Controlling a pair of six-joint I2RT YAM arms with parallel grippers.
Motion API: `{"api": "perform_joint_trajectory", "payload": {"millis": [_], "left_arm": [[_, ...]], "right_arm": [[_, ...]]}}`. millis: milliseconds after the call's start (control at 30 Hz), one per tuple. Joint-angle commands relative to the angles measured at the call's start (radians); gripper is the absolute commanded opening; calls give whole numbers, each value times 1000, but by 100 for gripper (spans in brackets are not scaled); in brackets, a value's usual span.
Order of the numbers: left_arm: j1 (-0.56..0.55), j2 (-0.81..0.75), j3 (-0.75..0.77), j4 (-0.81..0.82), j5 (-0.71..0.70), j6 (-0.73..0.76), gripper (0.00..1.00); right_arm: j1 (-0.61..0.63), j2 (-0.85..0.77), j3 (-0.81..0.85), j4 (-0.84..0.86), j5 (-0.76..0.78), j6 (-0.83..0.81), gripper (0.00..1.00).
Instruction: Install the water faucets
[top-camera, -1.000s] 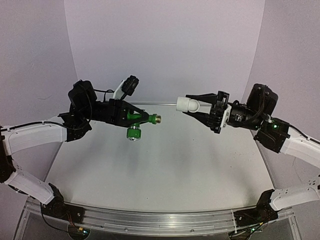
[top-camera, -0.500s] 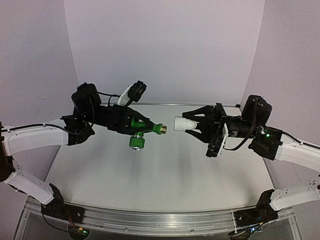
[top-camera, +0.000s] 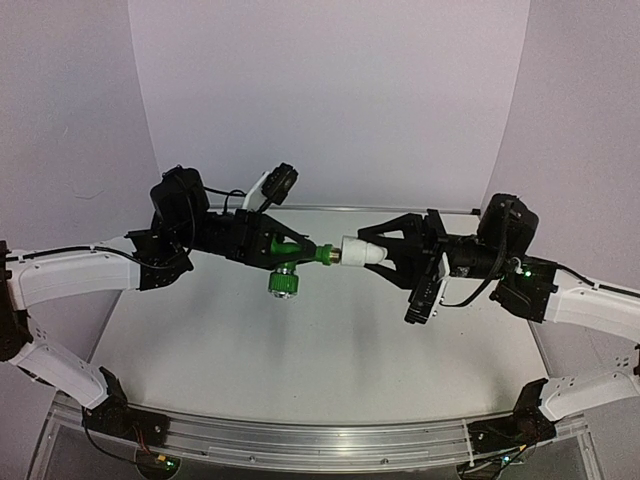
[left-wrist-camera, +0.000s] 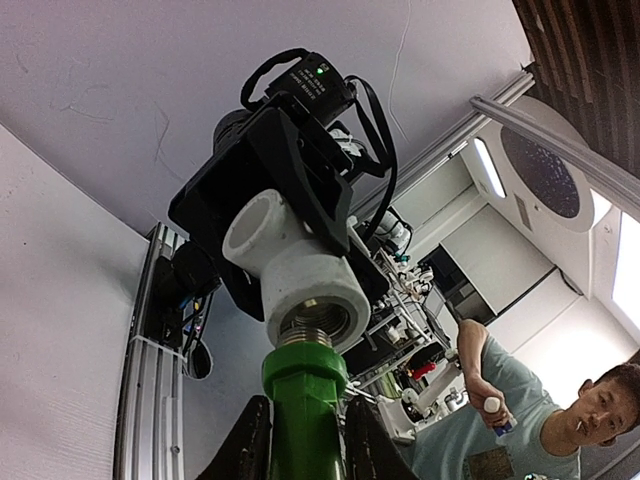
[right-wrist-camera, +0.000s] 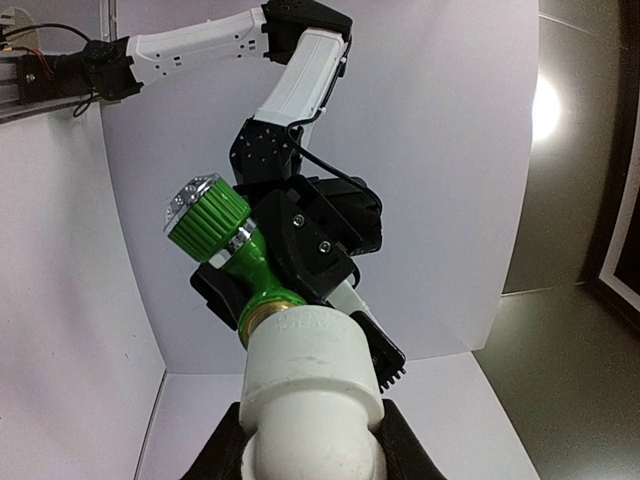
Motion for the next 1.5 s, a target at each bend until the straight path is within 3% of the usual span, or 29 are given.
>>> {"api": "perform_joint_trajectory", "payload": {"millis": [0,1067,1467], "left_arm": [[-10,4,55,33,-34,13,0],[-16,-81,50,-133,-102,123,0],[-33,-53,37,-135,-65,117,0]], "right_arm": [[11,10,-1,68,6,-28,0],[11,1,-1,-90,35,-109,0],[11,18,38,-38,71,-2,0]]}}
